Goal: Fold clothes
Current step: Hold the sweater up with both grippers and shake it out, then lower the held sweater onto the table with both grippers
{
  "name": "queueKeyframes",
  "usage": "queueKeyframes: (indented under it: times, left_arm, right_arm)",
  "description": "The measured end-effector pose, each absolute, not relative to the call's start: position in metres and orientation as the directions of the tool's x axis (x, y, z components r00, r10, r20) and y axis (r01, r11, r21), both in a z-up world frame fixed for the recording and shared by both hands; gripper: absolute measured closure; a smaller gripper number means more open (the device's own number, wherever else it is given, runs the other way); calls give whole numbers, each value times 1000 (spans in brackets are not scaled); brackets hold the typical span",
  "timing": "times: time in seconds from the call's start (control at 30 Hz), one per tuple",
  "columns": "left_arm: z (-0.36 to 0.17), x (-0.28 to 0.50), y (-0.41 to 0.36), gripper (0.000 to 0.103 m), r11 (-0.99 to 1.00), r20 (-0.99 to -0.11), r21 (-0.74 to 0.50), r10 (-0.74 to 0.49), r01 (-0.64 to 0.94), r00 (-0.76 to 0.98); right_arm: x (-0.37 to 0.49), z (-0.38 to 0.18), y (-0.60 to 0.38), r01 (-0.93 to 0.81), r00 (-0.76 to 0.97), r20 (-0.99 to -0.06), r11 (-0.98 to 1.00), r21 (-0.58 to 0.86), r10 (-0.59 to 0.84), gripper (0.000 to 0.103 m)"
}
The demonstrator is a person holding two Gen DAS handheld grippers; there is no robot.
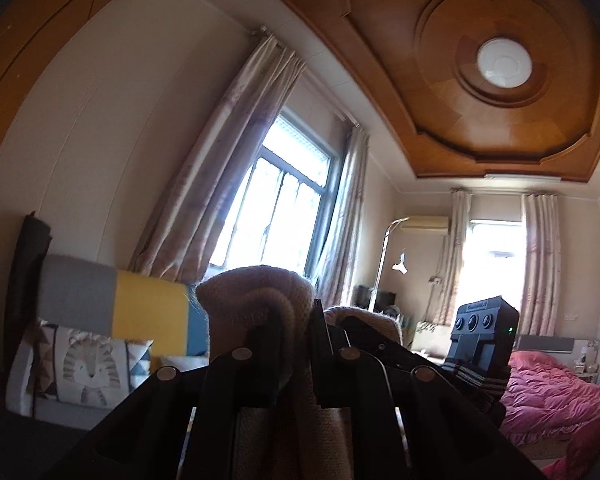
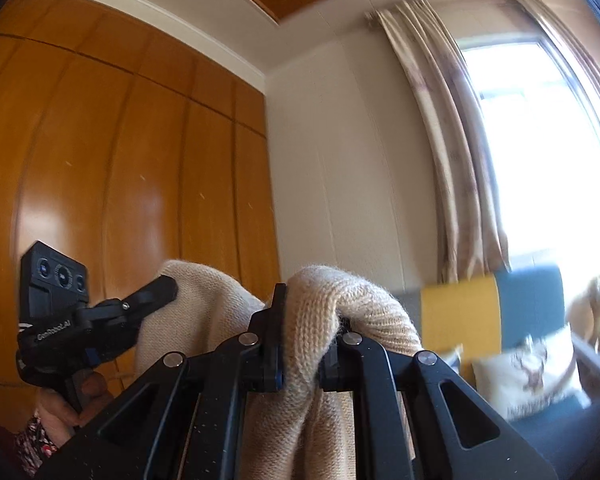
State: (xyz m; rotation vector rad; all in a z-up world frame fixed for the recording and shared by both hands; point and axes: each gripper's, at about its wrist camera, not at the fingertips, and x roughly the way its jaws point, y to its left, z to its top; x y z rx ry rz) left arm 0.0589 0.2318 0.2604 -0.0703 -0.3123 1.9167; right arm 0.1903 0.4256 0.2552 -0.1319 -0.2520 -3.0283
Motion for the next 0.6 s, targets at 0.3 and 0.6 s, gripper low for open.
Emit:
queueKeyframes:
  times: [0.3, 0.6]
  left_arm:
    - [85, -57, 313, 92, -635, -323, -269, 767, -724, -554]
    - [-86, -103, 351, 92, -768, -659, -231, 575, -597, -485]
  right_arm:
    - [46, 101, 492, -91, -938, -346, -951, 296, -18, 92]
    - [-34, -55, 528, -231, -725, -689, -936, 266, -16, 91]
